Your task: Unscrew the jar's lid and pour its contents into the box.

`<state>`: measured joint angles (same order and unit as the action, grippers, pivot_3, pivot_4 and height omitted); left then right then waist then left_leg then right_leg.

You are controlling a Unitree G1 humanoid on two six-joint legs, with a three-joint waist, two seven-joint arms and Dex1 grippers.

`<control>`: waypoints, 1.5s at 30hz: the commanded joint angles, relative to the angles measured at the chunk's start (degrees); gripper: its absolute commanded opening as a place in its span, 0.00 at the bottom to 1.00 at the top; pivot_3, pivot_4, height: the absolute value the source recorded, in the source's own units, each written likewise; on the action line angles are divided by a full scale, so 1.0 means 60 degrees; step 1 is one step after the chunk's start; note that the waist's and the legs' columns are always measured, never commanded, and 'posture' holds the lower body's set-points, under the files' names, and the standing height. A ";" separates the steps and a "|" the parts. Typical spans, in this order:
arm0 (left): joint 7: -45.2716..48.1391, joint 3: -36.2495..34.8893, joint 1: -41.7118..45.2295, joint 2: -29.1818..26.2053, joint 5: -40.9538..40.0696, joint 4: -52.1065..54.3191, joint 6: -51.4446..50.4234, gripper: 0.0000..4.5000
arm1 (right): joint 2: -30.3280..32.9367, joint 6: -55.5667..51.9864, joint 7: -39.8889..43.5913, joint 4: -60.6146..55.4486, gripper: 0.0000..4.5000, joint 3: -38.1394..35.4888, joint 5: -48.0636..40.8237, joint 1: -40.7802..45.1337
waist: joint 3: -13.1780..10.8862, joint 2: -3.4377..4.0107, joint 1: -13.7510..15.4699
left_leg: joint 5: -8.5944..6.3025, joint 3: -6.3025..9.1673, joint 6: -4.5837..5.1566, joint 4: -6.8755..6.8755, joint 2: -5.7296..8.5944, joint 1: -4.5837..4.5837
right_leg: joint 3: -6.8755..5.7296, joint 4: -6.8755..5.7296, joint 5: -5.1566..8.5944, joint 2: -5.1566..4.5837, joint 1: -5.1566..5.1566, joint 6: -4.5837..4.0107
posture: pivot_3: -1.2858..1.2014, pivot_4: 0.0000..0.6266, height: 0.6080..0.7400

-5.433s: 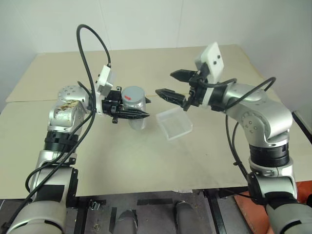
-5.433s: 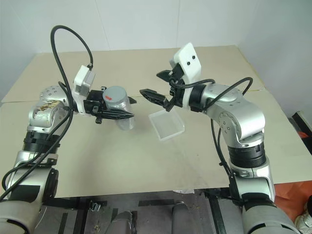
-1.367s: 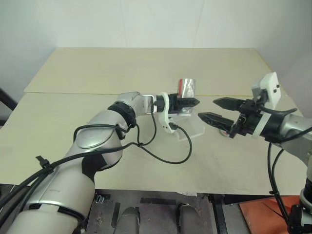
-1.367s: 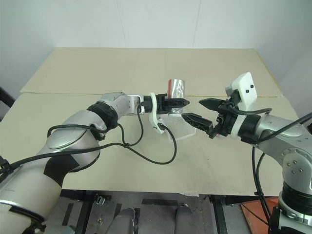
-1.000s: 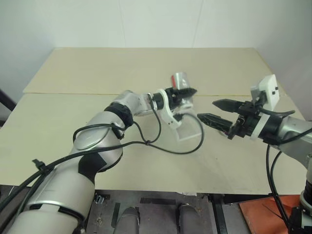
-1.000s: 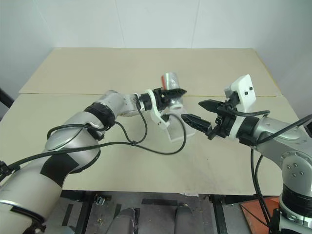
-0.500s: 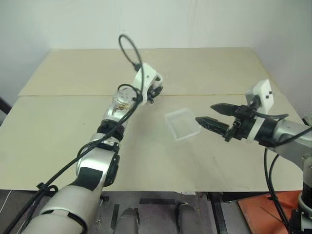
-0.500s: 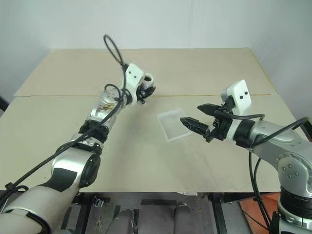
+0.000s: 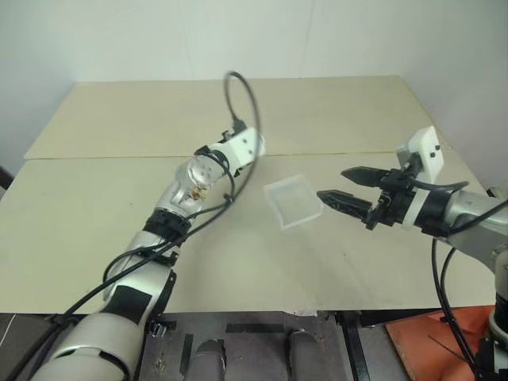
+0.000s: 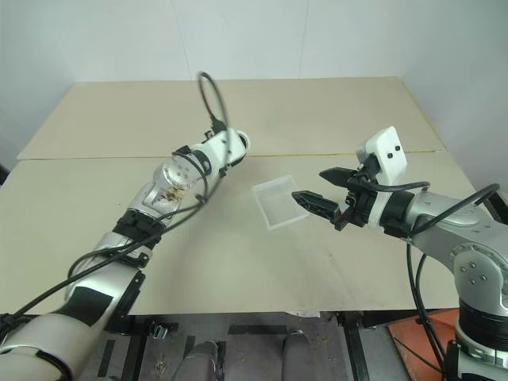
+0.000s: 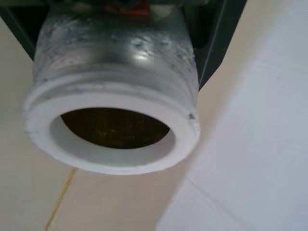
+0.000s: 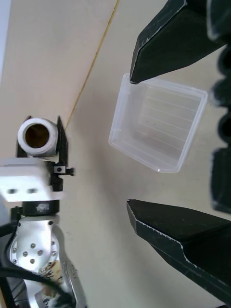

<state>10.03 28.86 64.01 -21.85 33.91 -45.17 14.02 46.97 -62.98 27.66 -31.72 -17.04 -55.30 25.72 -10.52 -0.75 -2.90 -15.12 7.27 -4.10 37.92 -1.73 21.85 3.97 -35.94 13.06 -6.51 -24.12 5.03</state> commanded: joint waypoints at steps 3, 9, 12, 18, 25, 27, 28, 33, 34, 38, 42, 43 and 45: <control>-0.5095 0.3527 0.2524 -0.0153 0.5047 -0.1686 0.1374 0.45 | 0.0198 0.0375 0.0146 -0.0078 0.99 -0.0248 -0.0026 0.0230 | 0.0000 0.0000 0.0186 | -0.0003 -0.0002 0.0005 0.0002 0.0001 0.0020 | 0.0000 -0.0012 -0.0004 -0.0002 0.0000 0.0008 | 0.52 0.24 1.00; -0.6702 0.6023 0.3617 0.0681 0.7628 -0.2831 0.1364 0.45 | 0.0134 0.0497 0.0062 -0.0226 0.99 -0.0321 -0.0088 0.0161 | 0.0000 0.0000 0.0329 | -0.0005 -0.0007 0.0008 0.0001 0.0005 0.0029 | 0.0001 -0.0007 -0.0010 -0.0004 -0.0007 0.0019 | 0.52 0.24 1.00; -0.6770 0.6121 0.3571 0.1132 0.7651 -0.3092 0.1281 0.45 | 0.0043 0.0528 -0.0138 -0.0333 0.99 -0.0436 -0.0147 0.0087 | 0.0000 -0.0001 0.0325 | -0.0004 -0.0011 0.0008 0.0001 0.0004 0.0038 | 0.0002 -0.0011 -0.0010 -0.0004 -0.0019 0.0018 | 0.52 0.24 1.00; -0.6979 0.6089 0.3698 0.1431 0.7619 -0.3273 0.1161 0.45 | -0.0096 0.0505 -0.0489 -0.0681 0.99 -0.0790 -0.0454 -0.0256 | 0.0000 -0.0001 0.0329 | -0.0004 -0.0011 0.0008 0.0001 0.0004 0.0040 | 0.0002 -0.0012 -0.0010 -0.0005 -0.0019 0.0019 | 0.52 0.24 1.00; -0.6902 0.5951 0.3580 0.1388 0.7406 -0.3353 0.1319 0.45 | -0.0079 0.0646 -0.0639 -0.0734 0.99 -0.0747 -0.0505 -0.0363 | 0.0000 -0.0001 0.0341 | -0.0005 -0.0012 0.0008 0.0001 0.0004 0.0037 | 0.0004 -0.0014 -0.0010 -0.0005 -0.0017 0.0019 | 0.52 0.24 1.00; -0.6848 0.5762 0.3606 0.1365 0.7207 -0.3450 0.1292 0.45 | -0.0046 0.0680 -0.0605 -0.0710 0.99 -0.0719 -0.0481 -0.0373 | 0.0000 -0.0001 0.0339 | -0.0005 -0.0011 0.0008 0.0001 0.0005 0.0038 | 0.0004 -0.0014 -0.0010 -0.0005 -0.0017 0.0019 | 0.52 0.24 1.00; -0.6833 0.5704 0.3632 0.1310 0.7151 -0.3520 0.1219 0.45 | -0.0031 0.0702 -0.0581 -0.0687 0.99 -0.0703 -0.0469 -0.0373 | 0.0000 -0.0001 0.0338 | -0.0005 -0.0012 0.0008 0.0001 0.0004 0.0038 | 0.0004 -0.0014 -0.0010 -0.0005 -0.0018 0.0019 | 0.52 0.24 1.00; -0.6590 0.5051 0.3540 0.1074 0.6459 -0.3628 0.1359 0.45 | 0.0058 0.0802 -0.0448 -0.0565 0.99 -0.0602 -0.0398 -0.0328 | 0.0000 -0.0001 0.0328 | -0.0005 -0.0011 0.0008 0.0001 0.0004 0.0035 | 0.0004 -0.0017 -0.0010 -0.0005 -0.0017 0.0019 | 0.52 0.24 1.00; -0.6037 0.4391 0.3390 0.1000 0.5624 -0.3679 0.1804 0.45 | 0.0084 0.0815 -0.0417 -0.0523 0.99 -0.0586 -0.0373 -0.0290 | 0.0000 -0.0001 0.0331 | -0.0005 -0.0011 0.0008 0.0001 0.0004 0.0034 | 0.0004 -0.0017 -0.0010 -0.0005 -0.0017 0.0019 | 0.52 0.24 1.00; -0.3698 0.1893 0.2681 0.0786 0.2541 -0.3574 0.2725 0.45 | 0.0165 0.0875 -0.0353 -0.0461 0.99 -0.0626 -0.0346 -0.0241 | 0.0000 0.0000 0.0315 | -0.0001 -0.0013 0.0002 0.0001 0.0003 0.0033 | 0.0004 -0.0017 -0.0010 -0.0006 -0.0018 0.0018 | 0.52 0.24 1.00; -0.0292 -0.1336 0.1608 0.1012 -0.1496 -0.2736 0.1396 0.45 | 0.0244 0.1062 -0.0185 -0.0467 0.99 -0.0652 -0.0304 -0.0277 | 0.0002 0.0003 0.0270 | 0.0002 -0.0012 -0.0003 0.0001 0.0003 0.0026 | 0.0004 -0.0023 -0.0010 -0.0006 -0.0014 0.0018 | 0.52 0.24 1.00; 0.0386 -0.2061 0.1360 0.1123 -0.2388 -0.2370 0.0719 0.45 | 0.0270 0.1097 -0.0138 -0.0464 0.99 -0.0642 -0.0285 -0.0283 | 0.0002 0.0003 0.0239 | 0.0002 -0.0011 -0.0003 0.0001 0.0003 0.0027 | 0.0004 -0.0024 -0.0010 -0.0006 -0.0015 0.0017 | 0.52 0.24 1.00; 0.1578 -0.3493 0.0744 0.1278 -0.4202 -0.1337 -0.0925 0.45 | 0.0348 0.1161 -0.0005 -0.0396 0.99 -0.0587 -0.0220 -0.0251 | 0.0002 0.0003 0.0181 | 0.0001 -0.0008 -0.0001 0.0003 0.0002 0.0030 | 0.0003 -0.0027 -0.0010 -0.0006 -0.0015 0.0017 | 0.52 0.24 1.00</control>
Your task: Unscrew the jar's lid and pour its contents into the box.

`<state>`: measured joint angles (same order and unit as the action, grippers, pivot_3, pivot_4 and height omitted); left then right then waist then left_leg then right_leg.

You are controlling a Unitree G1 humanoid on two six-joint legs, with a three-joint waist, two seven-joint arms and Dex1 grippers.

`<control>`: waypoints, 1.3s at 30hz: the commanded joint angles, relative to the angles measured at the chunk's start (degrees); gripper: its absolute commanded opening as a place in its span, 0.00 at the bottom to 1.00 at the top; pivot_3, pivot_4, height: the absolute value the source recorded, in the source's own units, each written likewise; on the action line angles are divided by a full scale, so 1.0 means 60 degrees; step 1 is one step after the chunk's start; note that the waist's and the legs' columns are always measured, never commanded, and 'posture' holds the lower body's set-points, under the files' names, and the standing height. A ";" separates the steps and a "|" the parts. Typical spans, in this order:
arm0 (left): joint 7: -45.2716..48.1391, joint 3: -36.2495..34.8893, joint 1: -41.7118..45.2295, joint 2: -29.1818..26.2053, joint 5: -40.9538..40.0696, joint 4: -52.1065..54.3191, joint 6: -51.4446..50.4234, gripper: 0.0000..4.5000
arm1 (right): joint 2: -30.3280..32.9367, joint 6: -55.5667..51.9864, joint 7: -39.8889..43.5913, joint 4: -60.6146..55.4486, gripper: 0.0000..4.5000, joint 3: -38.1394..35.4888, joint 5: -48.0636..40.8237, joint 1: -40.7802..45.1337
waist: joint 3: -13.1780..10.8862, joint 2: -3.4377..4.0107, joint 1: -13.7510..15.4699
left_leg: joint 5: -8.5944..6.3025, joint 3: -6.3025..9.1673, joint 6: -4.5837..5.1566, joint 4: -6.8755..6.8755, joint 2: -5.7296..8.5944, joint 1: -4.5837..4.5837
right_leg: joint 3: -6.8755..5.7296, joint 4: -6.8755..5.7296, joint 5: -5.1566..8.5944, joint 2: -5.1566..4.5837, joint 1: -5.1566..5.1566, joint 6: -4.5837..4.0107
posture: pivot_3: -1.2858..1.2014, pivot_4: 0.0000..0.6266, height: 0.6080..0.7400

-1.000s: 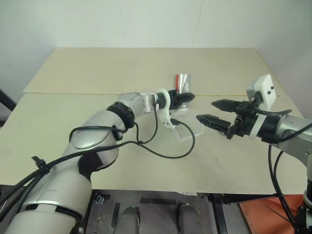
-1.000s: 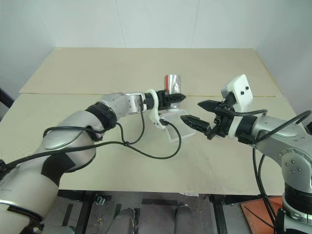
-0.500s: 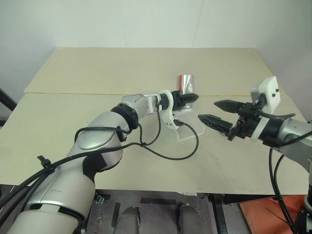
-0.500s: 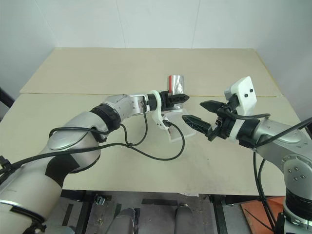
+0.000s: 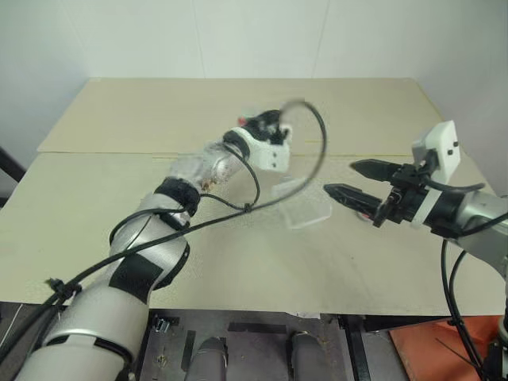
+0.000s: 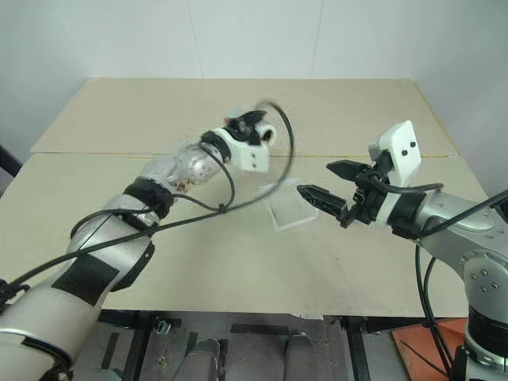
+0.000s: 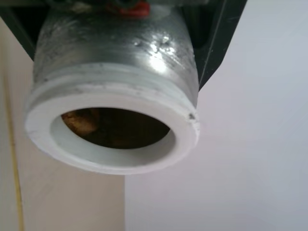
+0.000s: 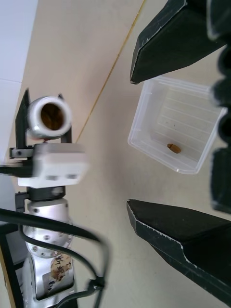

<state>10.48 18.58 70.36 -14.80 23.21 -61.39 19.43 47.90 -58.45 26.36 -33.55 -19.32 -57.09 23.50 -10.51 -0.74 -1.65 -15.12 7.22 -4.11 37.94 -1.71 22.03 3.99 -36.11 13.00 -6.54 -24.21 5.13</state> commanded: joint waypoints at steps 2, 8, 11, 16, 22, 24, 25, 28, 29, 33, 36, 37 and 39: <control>0.2108 -0.2458 -0.0952 0.0045 -0.3260 0.2455 -0.3038 0.45 | 0.0270 0.0465 0.0330 -0.0012 0.99 -0.0172 0.0150 0.0138 | 0.0001 0.0001 -0.0108 | 0.0000 0.0002 0.0001 0.0004 0.0000 0.0000 | 0.0000 0.0002 0.0000 0.0000 0.0004 0.0000 | 0.52 0.24 1.00; 0.3543 -0.3685 -0.2794 -0.0074 -0.5415 0.5397 -0.6244 0.45 | 0.0428 0.0534 0.0627 0.0209 0.99 -0.0032 0.0277 0.0238 | 0.0002 0.0003 -0.0250 | 0.0000 0.0002 0.0002 0.0006 -0.0002 -0.0020 | 0.0001 -0.0010 0.0000 0.0001 0.0013 -0.0001 | 0.52 0.24 1.00; 0.3475 -0.3719 -0.3712 0.0045 -0.5547 0.6146 -0.5961 0.45 | 0.0425 0.0521 0.0722 0.0272 0.99 0.0040 0.0327 0.0315 | 0.0003 0.0003 -0.0299 | 0.0002 0.0003 -0.0001 0.0006 -0.0003 -0.0026 | 0.0001 -0.0006 -0.0001 0.0001 0.0018 -0.0002 | 0.52 0.24 1.00; 0.3446 -0.3561 -0.4635 0.0287 -0.5429 0.6171 -0.4697 0.45 | 0.0466 0.0485 0.0850 0.0327 0.99 0.0120 0.0297 0.0458 | 0.0003 0.0003 -0.0284 | 0.0002 0.0003 -0.0001 0.0006 -0.0003 -0.0030 | 0.0001 -0.0003 -0.0003 0.0002 0.0021 -0.0006 | 0.52 0.24 1.00; 0.3539 -0.3384 -0.5073 0.0239 -0.5319 0.6087 -0.4365 0.61 | 0.0461 0.0457 0.0928 0.0310 1.00 0.0229 0.0331 0.0561 | 0.0005 0.0002 -0.0279 | 0.0001 0.0002 0.0001 0.0006 -0.0003 -0.0030 | 0.0001 0.0000 -0.0004 0.0002 0.0023 -0.0006 | 0.52 0.24 1.00; 0.3557 -0.3343 -0.5223 0.0139 -0.5278 0.6170 -0.4366 0.73 | 0.0448 0.0465 0.0935 0.0305 1.00 0.0279 0.0349 0.0568 | 0.0006 0.0003 -0.0282 | 0.0001 0.0002 0.0002 0.0006 -0.0003 -0.0031 | 0.0001 -0.0001 -0.0004 0.0002 0.0023 -0.0006 | 0.52 0.24 1.00; 0.3563 -0.3334 -0.5287 0.0098 -0.5281 0.6224 -0.4385 0.80 | 0.0441 0.0472 0.0935 0.0309 1.00 0.0302 0.0356 0.0573 | 0.0006 0.0003 -0.0281 | 0.0001 0.0002 0.0002 0.0006 -0.0003 -0.0032 | 0.0001 -0.0002 -0.0004 0.0002 0.0023 -0.0006 | 0.52 0.24 1.00; 0.3718 -0.3248 -0.5543 -0.0105 -0.5299 0.6609 -0.4523 0.99 | 0.0417 0.0494 0.0935 0.0325 1.00 0.0363 0.0404 0.0563 | 0.0006 0.0003 -0.0291 | 0.0001 0.0002 0.0002 0.0006 -0.0003 -0.0031 | 0.0001 -0.0002 -0.0004 0.0001 0.0022 -0.0007 | 0.52 0.24 1.00; 0.3842 -0.3229 -0.5691 -0.0226 -0.5341 0.6879 -0.4656 0.99 | 0.0416 0.0505 0.0950 0.0337 1.00 0.0371 0.0426 0.0538 | 0.0006 0.0003 -0.0292 | 0.0000 0.0002 0.0002 0.0006 -0.0003 -0.0031 | 0.0001 -0.0002 -0.0004 0.0002 0.0022 -0.0006 | 0.52 0.24 1.00; 0.4709 -0.3213 -0.6655 -0.1306 -0.5618 0.8667 -0.5620 0.99 | 0.0459 0.0532 0.1007 0.0310 1.00 0.0304 0.0535 0.0353 | 0.0007 0.0006 -0.0381 | 0.0001 0.0002 0.0002 0.0004 -0.0007 -0.0031 | 0.0001 -0.0003 -0.0004 0.0003 0.0018 -0.0007 | 0.52 0.24 1.00; 0.6298 -0.3396 -0.7500 -0.2891 -0.6505 1.0452 -0.6954 0.99 | 0.0558 0.0599 0.1129 0.0321 1.00 0.0203 0.0694 0.0125 | 0.0008 0.0008 -0.0416 | -0.0001 0.0002 0.0004 -0.0003 -0.0018 -0.0035 | 0.0002 -0.0008 -0.0003 0.0011 0.0014 -0.0012 | 0.52 0.24 1.00; 0.6654 -0.3557 -0.7722 -0.3315 -0.6794 1.0888 -0.7192 0.99 | 0.0604 0.0652 0.1188 0.0329 1.00 0.0168 0.0761 0.0032 | 0.0009 0.0010 -0.0400 | -0.0002 0.0002 0.0007 -0.0005 -0.0023 -0.0037 | 0.0002 -0.0013 -0.0001 0.0014 0.0013 -0.0016 | 0.52 0.24 1.00; 0.7317 -0.4039 -0.7993 -0.4149 -0.7391 1.1416 -0.7513 0.99 | 0.0743 0.0853 0.1433 0.0318 1.00 0.0110 0.0955 -0.0198 | 0.0009 0.0010 -0.0375 | -0.0005 0.0001 0.0011 -0.0006 -0.0022 -0.0041 | 0.0002 -0.0005 -0.0001 0.0013 0.0016 -0.0017 | 0.52 0.24 1.00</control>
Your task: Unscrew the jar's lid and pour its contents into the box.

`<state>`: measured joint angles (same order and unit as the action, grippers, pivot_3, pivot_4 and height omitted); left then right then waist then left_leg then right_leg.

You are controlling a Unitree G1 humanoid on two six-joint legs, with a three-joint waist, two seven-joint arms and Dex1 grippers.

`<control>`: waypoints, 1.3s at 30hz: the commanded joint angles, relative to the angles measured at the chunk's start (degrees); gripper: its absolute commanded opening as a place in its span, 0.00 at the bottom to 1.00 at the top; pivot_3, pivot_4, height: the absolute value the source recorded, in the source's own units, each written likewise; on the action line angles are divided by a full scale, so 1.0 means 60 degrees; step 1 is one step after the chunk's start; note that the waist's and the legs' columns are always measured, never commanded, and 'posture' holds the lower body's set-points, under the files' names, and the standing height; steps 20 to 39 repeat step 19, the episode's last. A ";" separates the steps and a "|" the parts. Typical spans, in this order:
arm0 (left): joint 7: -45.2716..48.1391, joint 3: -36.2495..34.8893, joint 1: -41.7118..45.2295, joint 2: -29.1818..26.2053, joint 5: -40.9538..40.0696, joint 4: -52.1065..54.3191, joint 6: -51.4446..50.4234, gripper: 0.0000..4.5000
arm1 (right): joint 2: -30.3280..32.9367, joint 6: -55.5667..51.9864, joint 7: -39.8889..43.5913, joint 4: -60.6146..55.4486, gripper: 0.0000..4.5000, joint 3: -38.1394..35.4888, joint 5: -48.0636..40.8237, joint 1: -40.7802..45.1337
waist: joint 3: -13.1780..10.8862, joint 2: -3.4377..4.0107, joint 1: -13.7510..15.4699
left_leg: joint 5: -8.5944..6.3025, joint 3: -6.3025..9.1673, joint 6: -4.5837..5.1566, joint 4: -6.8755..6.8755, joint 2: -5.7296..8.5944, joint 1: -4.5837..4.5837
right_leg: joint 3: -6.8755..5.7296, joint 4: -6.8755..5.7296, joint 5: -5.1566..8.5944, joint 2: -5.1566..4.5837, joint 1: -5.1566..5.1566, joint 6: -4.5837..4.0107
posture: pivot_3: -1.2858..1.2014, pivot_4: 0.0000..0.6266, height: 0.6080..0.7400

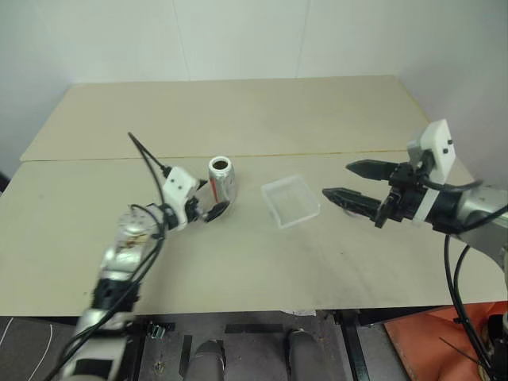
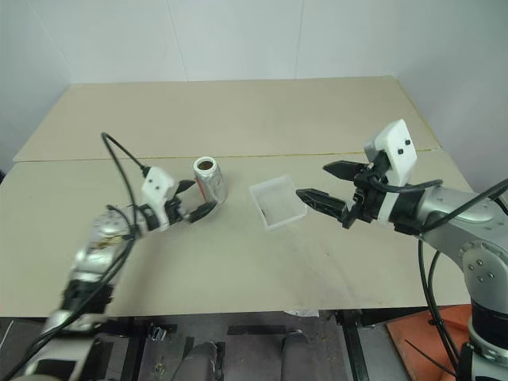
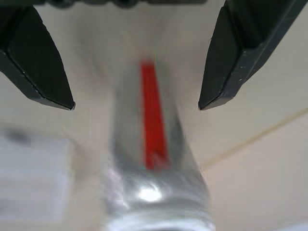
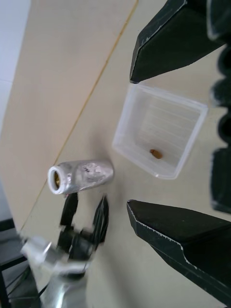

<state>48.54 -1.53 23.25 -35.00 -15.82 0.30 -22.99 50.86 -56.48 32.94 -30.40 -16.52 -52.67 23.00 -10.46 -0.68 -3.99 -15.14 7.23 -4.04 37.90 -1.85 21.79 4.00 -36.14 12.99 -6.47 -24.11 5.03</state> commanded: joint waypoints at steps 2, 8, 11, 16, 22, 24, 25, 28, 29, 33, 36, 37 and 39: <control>0.1707 -0.1376 -0.0217 -0.1544 -0.1627 0.1410 -0.0639 0.99 | 0.0383 0.0745 0.0658 -0.0153 1.00 -0.0453 0.0337 -0.0316 | 0.0000 -0.0001 0.0075 | -0.0001 0.0000 0.0002 0.0000 -0.0001 -0.0004 | -0.0002 0.0009 0.0001 0.0000 0.0007 0.0000 | 0.52 0.24 1.00; 0.4519 -0.3033 -0.0357 -0.3466 -0.3195 0.0704 -0.0287 0.99 | 0.0704 0.1446 0.1599 0.0105 1.00 -0.0435 0.0761 -0.0419 | -0.0001 0.0001 0.0042 | -0.0004 -0.0006 0.0006 -0.0009 -0.0005 -0.0002 | -0.0002 0.0013 0.0005 0.0001 0.0000 -0.0007 | 0.52 0.24 1.00; 0.4935 -0.3423 -0.0453 -0.3801 -0.3377 0.0343 -0.0227 0.99 | 0.0813 0.1777 0.2071 0.0229 1.00 -0.0340 0.0953 -0.0464 | -0.0001 0.0002 0.0032 | -0.0005 -0.0010 0.0008 -0.0012 -0.0007 -0.0012 | -0.0001 0.0027 0.0010 0.0001 0.0003 -0.0013 | 0.52 0.24 1.00; 0.4139 -0.4293 -0.1201 -0.3734 -0.3959 0.1527 -0.0965 0.99 | 0.0799 0.2128 0.2651 0.0410 1.00 -0.0076 0.1195 -0.0533 | -0.0002 0.0000 0.0017 | -0.0007 -0.0011 0.0011 -0.0012 -0.0012 -0.0007 | -0.0001 0.0014 0.0011 0.0002 0.0002 -0.0015 | 0.52 0.24 1.00; 0.3691 -0.4882 -0.1935 -0.3811 -0.4148 0.2294 -0.1400 0.99 | 0.0721 0.2237 0.2793 0.0633 1.00 0.0168 0.1340 -0.0320 | -0.0002 0.0000 0.0010 | -0.0008 -0.0011 0.0014 -0.0012 -0.0015 -0.0006 | -0.0001 0.0011 0.0012 0.0002 -0.0005 -0.0016 | 0.52 0.24 1.00; 0.3691 -0.4882 -0.1935 -0.3811 -0.4148 0.2294 -0.1400 0.99 | 0.0721 0.2237 0.2793 0.0633 1.00 0.0168 0.1340 -0.0320 | -0.0002 0.0000 0.0010 | -0.0008 -0.0011 0.0014 -0.0012 -0.0015 -0.0006 | -0.0001 0.0011 0.0012 0.0002 -0.0005 -0.0016 | 0.52 0.24 1.00; 0.3691 -0.4882 -0.1935 -0.3811 -0.4148 0.2294 -0.1400 0.99 | 0.0721 0.2237 0.2793 0.0633 1.00 0.0168 0.1340 -0.0320 | -0.0002 0.0000 0.0010 | -0.0008 -0.0011 0.0014 -0.0012 -0.0015 -0.0006 | -0.0001 0.0011 0.0012 0.0002 -0.0005 -0.0016 | 0.52 0.24 1.00; 0.3691 -0.4882 -0.1935 -0.3811 -0.4148 0.2294 -0.1400 0.99 | 0.0721 0.2237 0.2793 0.0633 1.00 0.0168 0.1340 -0.0320 | -0.0002 0.0000 0.0010 | -0.0008 -0.0011 0.0014 -0.0012 -0.0015 -0.0006 | -0.0001 0.0011 0.0012 0.0002 -0.0005 -0.0016 | 0.52 0.24 1.00; 0.3691 -0.4882 -0.1935 -0.3811 -0.4148 0.2294 -0.1400 0.99 | 0.0721 0.2237 0.2793 0.0633 1.00 0.0168 0.1340 -0.0320 | -0.0002 0.0000 0.0010 | -0.0008 -0.0011 0.0014 -0.0012 -0.0015 -0.0006 | -0.0001 0.0011 0.0012 0.0002 -0.0005 -0.0016 | 0.52 0.24 1.00; 0.3691 -0.4882 -0.1935 -0.3811 -0.4148 0.2294 -0.1400 0.99 | 0.0721 0.2237 0.2793 0.0633 1.00 0.0168 0.1340 -0.0320 | -0.0002 0.0000 0.0010 | -0.0008 -0.0011 0.0014 -0.0012 -0.0015 -0.0006 | -0.0001 0.0011 0.0012 0.0002 -0.0005 -0.0016 | 0.52 0.24 1.00; 0.3691 -0.4882 -0.1935 -0.3811 -0.4148 0.2294 -0.1400 0.99 | 0.0721 0.2237 0.2793 0.0633 1.00 0.0168 0.1340 -0.0320 | -0.0002 0.0000 0.0010 | -0.0008 -0.0011 0.0014 -0.0012 -0.0015 -0.0006 | -0.0001 0.0011 0.0012 0.0002 -0.0005 -0.0016 | 0.52 0.24 1.00; 0.3691 -0.4882 -0.1935 -0.3811 -0.4148 0.2294 -0.1400 0.99 | 0.0721 0.2237 0.2793 0.0633 1.00 0.0168 0.1340 -0.0320 | -0.0002 0.0000 0.0010 | -0.0008 -0.0011 0.0014 -0.0012 -0.0015 -0.0006 | -0.0001 0.0011 0.0012 0.0002 -0.0005 -0.0016 | 0.52 0.24 1.00; 0.3691 -0.4882 -0.1935 -0.3811 -0.4148 0.2294 -0.1400 0.99 | 0.0721 0.2237 0.2793 0.0633 1.00 0.0168 0.1340 -0.0320 | -0.0002 0.0000 0.0010 | -0.0008 -0.0011 0.0014 -0.0012 -0.0015 -0.0006 | -0.0001 0.0011 0.0012 0.0002 -0.0005 -0.0016 | 0.52 0.24 1.00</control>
